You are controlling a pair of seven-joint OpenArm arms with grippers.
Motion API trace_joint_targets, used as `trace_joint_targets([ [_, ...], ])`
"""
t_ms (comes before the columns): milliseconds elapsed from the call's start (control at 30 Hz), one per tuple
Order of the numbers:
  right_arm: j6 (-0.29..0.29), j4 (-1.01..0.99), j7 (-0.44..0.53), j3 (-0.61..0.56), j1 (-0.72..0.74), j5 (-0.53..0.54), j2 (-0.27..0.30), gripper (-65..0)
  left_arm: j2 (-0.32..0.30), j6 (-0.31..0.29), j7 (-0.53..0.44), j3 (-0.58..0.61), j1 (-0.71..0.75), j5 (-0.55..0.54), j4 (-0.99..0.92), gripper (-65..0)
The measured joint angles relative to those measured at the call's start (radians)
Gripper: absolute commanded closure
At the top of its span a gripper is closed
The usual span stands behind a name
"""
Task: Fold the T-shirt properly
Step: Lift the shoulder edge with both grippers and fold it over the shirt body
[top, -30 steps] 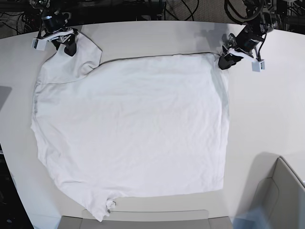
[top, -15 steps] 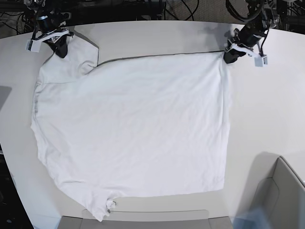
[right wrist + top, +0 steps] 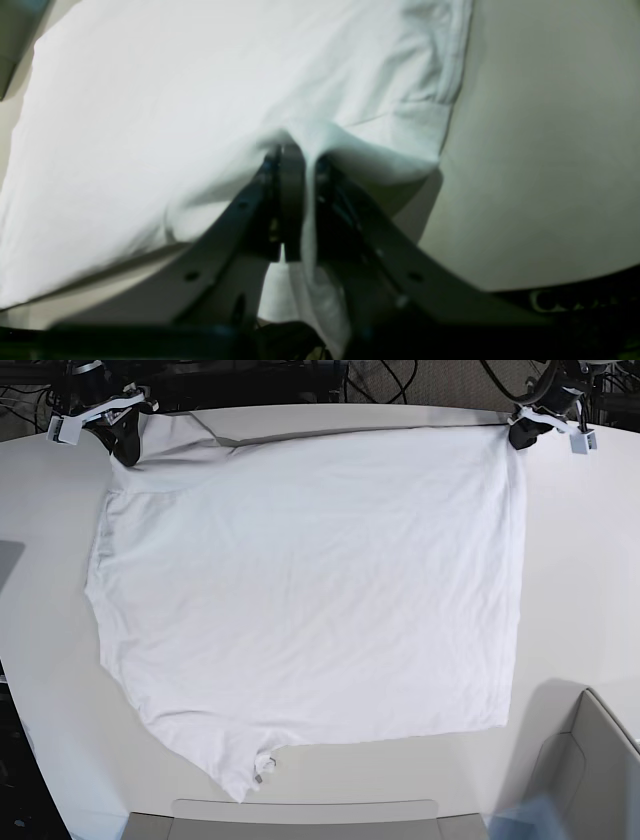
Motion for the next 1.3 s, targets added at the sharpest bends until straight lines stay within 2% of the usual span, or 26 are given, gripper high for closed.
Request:
trace_joint_targets([
  [100, 0.000, 0.010, -0.002, -0.003, 0.019, -0.023, 0.001, 0.0, 0.000, -0.001, 0.009, 0.003, -0.014, 0.000, 0.004, 0.0],
  [233, 0.001, 0.080, -0.105, -0.002, 0.097, -0.127, -0.001, 0.0, 0.005, 0.031, 0.138, -0.011, -0.074, 0.025, 0.071, 0.0],
  [367, 0.011, 0.099, -0.226, 0.010, 0.198, -0.182, -0.005, 0.0, 0.061, 0.135, 0.211, -0.108, -0.143, 0.013, 0.161, 0.0],
  [433, 0.012, 0.099, -0.256, 0.019, 0.234, -0.214, -0.006, 0.0, 0.074, 0.153, 0.288, -0.138, -0.189, 0.023, 0.177, 0.0],
  [533, 0.015, 0.099, -0.282, 0.019, 0.278, -0.256, -0.005, 0.0, 0.074, 0.184, 0.335, -0.160, -0.261, 0.025, 0.178, 0.0],
  [700, 0.022, 0.099, -0.331, 0.013, 0.366, -0.348, -0.004, 0.0, 0.074, 0.246, 0.350, -0.165, -0.341, 0.023, 0.178, 0.0],
  [900, 0.030, 0.095, -0.393, 0.005, 0.483, -0.447, -0.003, 0.0, 0.075, 0.360, 0.363, -0.164, -0.418, 0.023, 0.178, 0.0],
  [1000, 0.026, 0.082, -0.403, -0.048, 0.534, -0.523, -0.001, 0.0, 0.075, 0.395, 0.360, -0.162, -0.472, 0.022, 0.178, 0.0],
  [1100, 0.027, 0.023, -0.402, -0.101, 0.589, -0.606, -0.001, 0.0, 0.075, 0.473, 0.360, -0.162, -0.519, 0.026, 0.170, 0.0],
  [1200, 0.026, -0.038, -0.405, -0.128, 0.631, -0.660, -0.001, 0.0, 0.074, 0.505, 0.352, -0.156, -0.571, 0.031, 0.102, 0.0],
  [1300, 0.026, -0.088, -0.402, -0.142, 0.676, -0.693, 0.000, 0.0, 0.060, 0.512, 0.333, -0.108, -0.608, 0.035, -0.001, 0.0],
])
